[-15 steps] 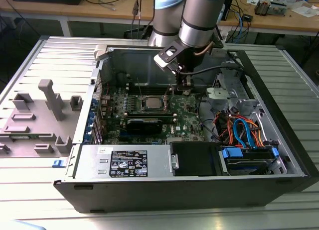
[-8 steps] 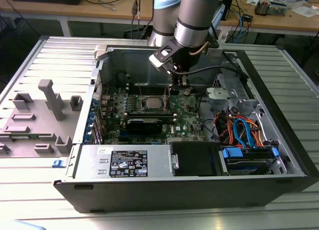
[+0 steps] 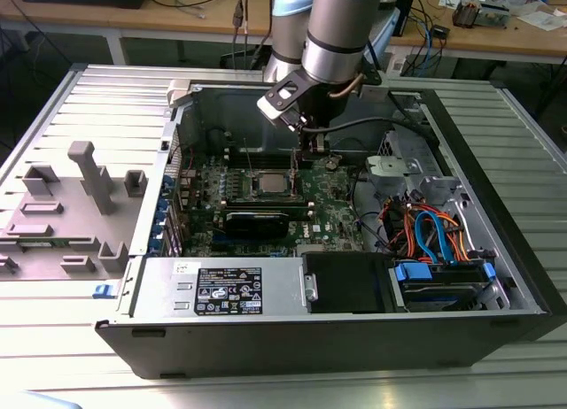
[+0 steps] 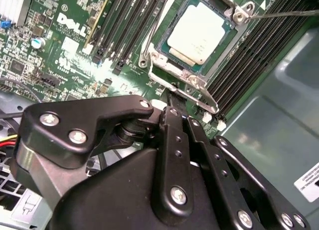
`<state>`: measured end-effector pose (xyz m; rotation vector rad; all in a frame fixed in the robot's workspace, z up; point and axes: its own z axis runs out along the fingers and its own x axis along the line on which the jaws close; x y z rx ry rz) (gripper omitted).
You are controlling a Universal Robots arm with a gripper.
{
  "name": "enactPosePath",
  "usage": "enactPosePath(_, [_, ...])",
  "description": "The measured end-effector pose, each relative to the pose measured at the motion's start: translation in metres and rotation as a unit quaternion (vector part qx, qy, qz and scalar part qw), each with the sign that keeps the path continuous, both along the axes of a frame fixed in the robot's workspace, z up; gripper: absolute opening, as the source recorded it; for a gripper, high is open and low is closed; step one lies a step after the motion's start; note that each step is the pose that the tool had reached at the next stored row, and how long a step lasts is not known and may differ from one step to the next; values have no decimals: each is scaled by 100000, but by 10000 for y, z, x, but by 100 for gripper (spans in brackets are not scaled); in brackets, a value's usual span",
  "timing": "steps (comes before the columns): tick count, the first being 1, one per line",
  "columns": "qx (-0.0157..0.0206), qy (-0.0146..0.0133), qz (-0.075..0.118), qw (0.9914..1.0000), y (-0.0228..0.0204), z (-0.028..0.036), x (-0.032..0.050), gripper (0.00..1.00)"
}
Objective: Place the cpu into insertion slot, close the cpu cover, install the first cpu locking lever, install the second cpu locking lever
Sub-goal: 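Close the cpu cover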
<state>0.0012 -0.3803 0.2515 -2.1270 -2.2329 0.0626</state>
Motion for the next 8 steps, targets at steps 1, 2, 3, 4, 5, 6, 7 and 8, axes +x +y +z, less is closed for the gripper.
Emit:
enactPosePath(1, [0,-1,0,100000,0,0,-28,11])
enactPosePath(2, [-4,-1,-5,100000,0,0,-45,11])
enactPosePath(3, [-4,-1,1,100000,0,0,-56,11])
enactPosePath(4, [-5,0,-8,100000,0,0,-65,11])
enactPosePath(5, [-1,-1,-5,100000,0,-3,-79,11])
enactPosePath(6, [6,-3,-1,100000,1,-6,-88,11])
enactPosePath(7, [11,-6,2,100000,1,-11,-102,11])
enactPosePath(8, [4,-2,1,100000,0,-16,-116,11])
